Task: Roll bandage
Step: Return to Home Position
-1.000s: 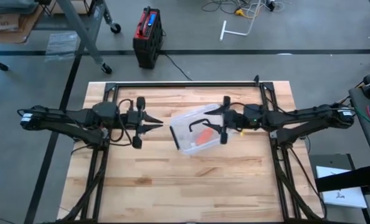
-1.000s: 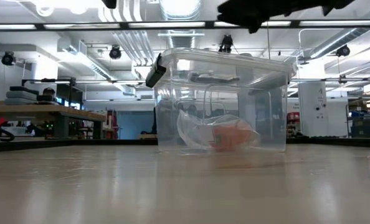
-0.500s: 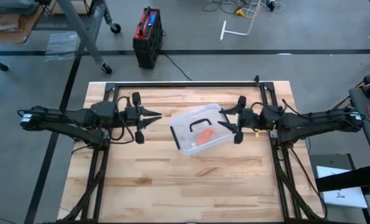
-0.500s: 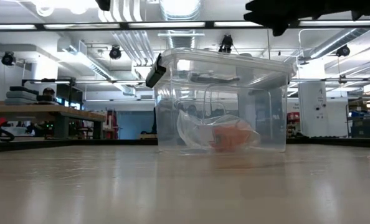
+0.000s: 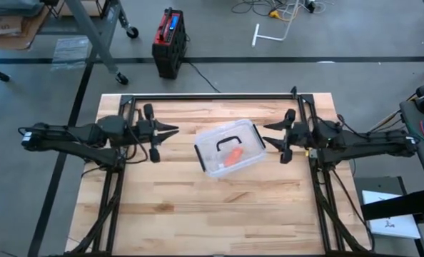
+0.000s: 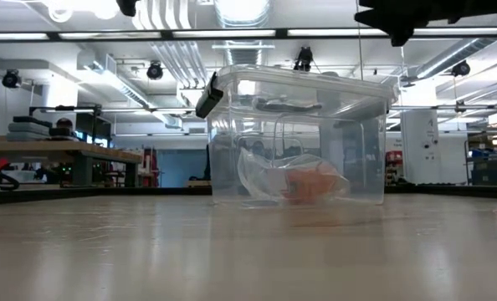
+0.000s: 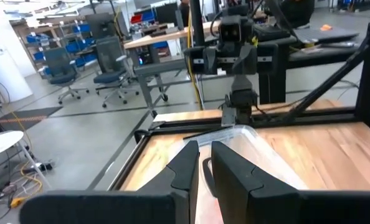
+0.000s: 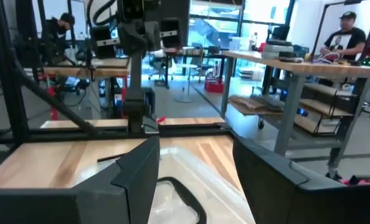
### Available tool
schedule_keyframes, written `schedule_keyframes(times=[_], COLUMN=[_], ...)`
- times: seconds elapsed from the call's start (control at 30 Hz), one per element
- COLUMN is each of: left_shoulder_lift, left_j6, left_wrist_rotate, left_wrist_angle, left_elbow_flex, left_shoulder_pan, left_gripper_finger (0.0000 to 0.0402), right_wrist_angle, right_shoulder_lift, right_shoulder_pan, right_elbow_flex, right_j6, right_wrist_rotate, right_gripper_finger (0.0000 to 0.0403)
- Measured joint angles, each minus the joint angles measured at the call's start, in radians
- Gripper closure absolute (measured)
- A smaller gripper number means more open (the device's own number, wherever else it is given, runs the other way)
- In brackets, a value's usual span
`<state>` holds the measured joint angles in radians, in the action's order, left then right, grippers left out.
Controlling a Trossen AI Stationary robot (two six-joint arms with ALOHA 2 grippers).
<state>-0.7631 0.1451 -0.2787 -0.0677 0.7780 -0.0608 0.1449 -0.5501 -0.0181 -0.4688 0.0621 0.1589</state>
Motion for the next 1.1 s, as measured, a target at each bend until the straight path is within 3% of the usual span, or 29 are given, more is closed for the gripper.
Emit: schedule_keyframes(times=[0.47,0.63,0.93,1.1], left_shoulder_lift=[0.16,0.207,0.262,0.267], left_j6=[-0.027,-0.027,-0.025,-0.024], left_wrist_rotate=[0.0,0.0,-0.027,-0.027], left_wrist_angle=[0.003,0.023,0.032,0.03], left_elbow_flex=[-0.105,-0.139,-0.168,-0.173], left_shoulder_pan=[0.0,0.0,0.0,0.0], left_gripper_finger=[0.0365,0.0365,0.0365,0.0365], right_wrist_angle=[-0.013,-0.013,-0.012,-0.001], right_shoulder_lift=[0.252,0.357,0.536,0.545], right_shoulder_pan=[0.0,0.0,-0.002,-0.002], right_elbow_flex=[0.105,0.161,0.232,0.274], right_j6=[-0.025,-0.022,-0.04,-0.083], right_wrist_rotate=[0.004,0.075,0.105,0.106], right_gripper_finger=[0.0204,0.0204,0.0204,0.0204])
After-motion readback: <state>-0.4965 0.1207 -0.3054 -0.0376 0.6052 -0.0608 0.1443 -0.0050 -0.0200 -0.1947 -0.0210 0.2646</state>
